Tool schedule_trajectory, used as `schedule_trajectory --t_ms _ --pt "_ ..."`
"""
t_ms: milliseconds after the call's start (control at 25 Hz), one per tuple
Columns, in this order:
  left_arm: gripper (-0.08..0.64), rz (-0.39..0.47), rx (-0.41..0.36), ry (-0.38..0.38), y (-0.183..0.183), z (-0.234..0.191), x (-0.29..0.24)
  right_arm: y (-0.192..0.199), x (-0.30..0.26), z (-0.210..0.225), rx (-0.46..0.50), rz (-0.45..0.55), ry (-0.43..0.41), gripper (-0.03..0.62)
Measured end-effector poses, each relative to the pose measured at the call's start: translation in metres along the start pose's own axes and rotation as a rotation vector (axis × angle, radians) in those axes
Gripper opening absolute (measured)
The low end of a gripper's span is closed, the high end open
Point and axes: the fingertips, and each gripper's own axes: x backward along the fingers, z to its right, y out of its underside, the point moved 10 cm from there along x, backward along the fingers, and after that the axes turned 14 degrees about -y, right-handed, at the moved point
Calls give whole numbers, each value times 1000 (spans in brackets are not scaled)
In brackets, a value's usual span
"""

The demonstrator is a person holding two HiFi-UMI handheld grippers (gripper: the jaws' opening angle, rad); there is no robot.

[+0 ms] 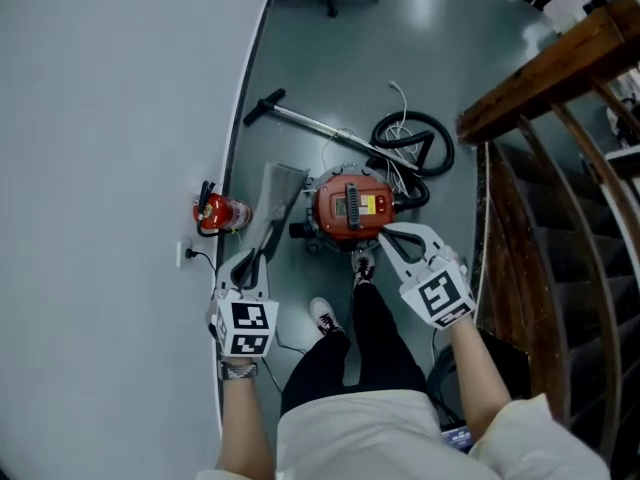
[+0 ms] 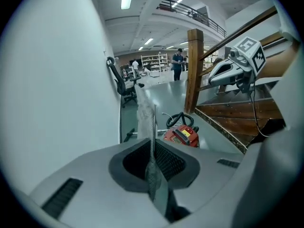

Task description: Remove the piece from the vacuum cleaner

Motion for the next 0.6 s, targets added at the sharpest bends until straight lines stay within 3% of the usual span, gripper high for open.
schedule_trajectory --t_ms 600 --pt "31 214 -73 -19 -83 -8 99 -94 101 -21 194 60 109 28"
